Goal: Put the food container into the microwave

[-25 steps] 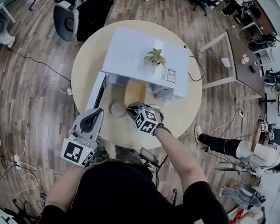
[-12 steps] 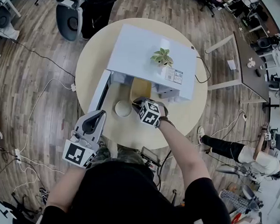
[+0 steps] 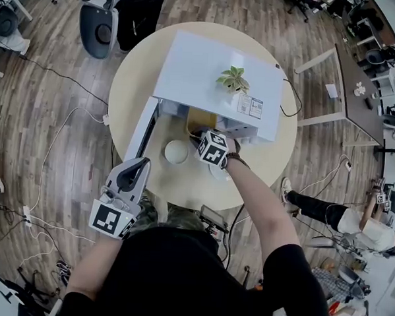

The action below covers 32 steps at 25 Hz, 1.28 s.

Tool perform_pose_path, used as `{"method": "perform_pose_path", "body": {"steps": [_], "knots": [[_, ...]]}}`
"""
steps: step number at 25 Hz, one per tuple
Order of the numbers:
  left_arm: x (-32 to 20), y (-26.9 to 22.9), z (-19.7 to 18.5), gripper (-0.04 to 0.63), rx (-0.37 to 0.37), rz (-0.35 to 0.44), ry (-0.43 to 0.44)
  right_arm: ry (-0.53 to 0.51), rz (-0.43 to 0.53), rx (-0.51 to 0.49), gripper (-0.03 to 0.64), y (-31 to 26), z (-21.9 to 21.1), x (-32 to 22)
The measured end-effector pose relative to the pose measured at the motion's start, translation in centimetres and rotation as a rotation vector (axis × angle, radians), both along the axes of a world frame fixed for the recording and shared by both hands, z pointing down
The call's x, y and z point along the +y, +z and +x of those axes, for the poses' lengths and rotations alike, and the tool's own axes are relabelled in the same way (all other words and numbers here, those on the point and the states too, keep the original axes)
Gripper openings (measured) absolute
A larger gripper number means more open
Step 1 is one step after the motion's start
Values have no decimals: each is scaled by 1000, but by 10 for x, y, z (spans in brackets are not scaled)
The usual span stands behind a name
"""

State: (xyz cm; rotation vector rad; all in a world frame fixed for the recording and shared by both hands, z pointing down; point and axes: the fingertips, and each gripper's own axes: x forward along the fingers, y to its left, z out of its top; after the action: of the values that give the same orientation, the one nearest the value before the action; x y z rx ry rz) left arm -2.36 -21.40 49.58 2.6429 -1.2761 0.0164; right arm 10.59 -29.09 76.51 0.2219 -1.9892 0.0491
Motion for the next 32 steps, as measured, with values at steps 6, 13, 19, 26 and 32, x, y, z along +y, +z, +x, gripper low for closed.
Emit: {"method": "perform_pose_path", "body": {"steps": [6, 13, 19, 26, 32], "knots": [[-3, 2, -3, 18, 0, -6, -5, -18, 12, 26, 25, 5, -1, -12], [-7, 2, -12, 18, -2, -10, -24, -4, 34, 50, 25, 12, -1, -36], [-7, 3, -16, 18, -5, -16, -31, 15, 60, 68, 26, 16, -2, -57], [-8, 6, -20, 18, -11, -28, -38, 39, 102, 97, 26, 21, 0, -75], [-6, 9, -19, 18, -10, -38, -32, 84, 169, 117, 26, 24, 4, -88]]}}
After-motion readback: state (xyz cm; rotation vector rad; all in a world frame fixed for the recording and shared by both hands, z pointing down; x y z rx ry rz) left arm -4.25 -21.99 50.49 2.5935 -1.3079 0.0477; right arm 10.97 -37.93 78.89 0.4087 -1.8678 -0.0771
